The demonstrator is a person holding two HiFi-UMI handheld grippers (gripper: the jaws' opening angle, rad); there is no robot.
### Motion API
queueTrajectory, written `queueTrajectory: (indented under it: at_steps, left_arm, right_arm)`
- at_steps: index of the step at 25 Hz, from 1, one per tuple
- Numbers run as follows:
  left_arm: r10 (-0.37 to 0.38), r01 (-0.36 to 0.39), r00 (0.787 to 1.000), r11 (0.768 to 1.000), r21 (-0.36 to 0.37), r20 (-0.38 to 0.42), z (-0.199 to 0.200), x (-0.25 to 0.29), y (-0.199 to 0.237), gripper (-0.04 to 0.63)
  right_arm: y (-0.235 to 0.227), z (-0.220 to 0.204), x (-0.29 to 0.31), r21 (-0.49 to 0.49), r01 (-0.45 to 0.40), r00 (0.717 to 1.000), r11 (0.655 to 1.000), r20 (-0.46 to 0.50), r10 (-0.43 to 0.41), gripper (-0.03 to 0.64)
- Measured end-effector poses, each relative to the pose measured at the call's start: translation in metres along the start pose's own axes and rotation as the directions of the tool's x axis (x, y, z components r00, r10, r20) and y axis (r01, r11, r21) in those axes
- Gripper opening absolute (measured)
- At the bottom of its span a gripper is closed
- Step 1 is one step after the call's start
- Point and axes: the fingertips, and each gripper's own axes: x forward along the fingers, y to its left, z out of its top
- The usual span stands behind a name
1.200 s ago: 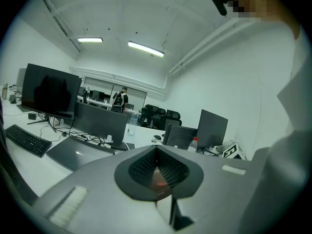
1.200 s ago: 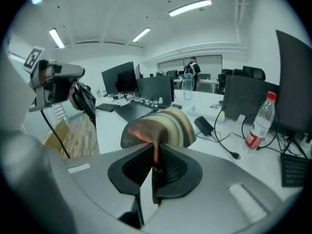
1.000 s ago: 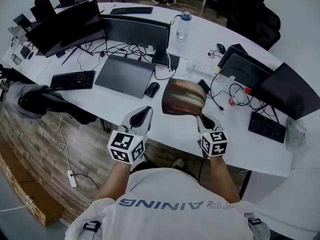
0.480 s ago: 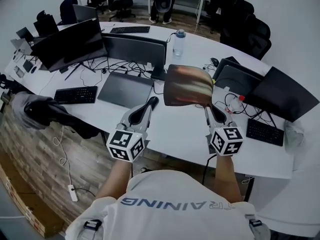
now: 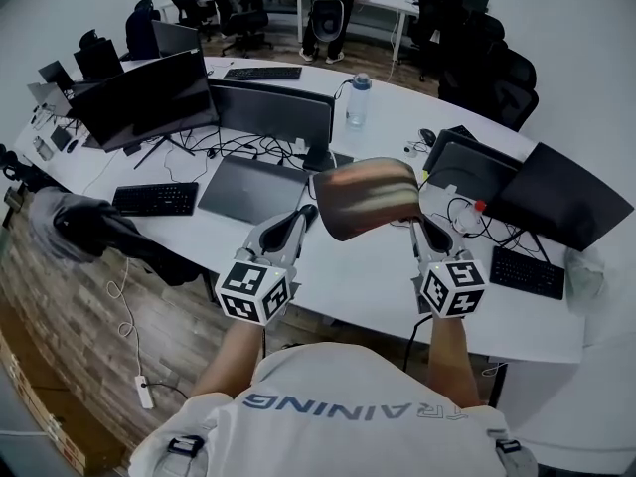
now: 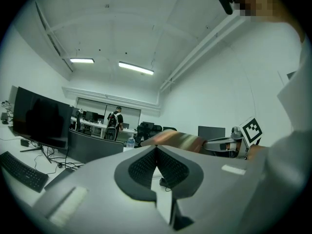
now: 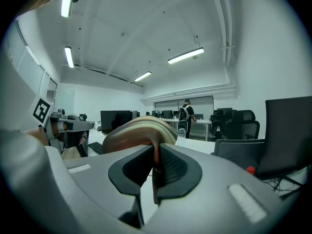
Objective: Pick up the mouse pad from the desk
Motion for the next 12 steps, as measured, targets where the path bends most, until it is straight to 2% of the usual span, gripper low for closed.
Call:
queueTrajectory:
  at_steps: [12]
  left_arm:
    - [0.000, 0.000, 1.000, 1.000, 0.001, -0.012, -0.0025, -0.0072, -0.0057, 0.000]
  right_arm:
    - [0.0047, -0.0013, -0.0066, 0.001, -0.013, 1.000, 1.000, -0.002, 0.013, 0.051]
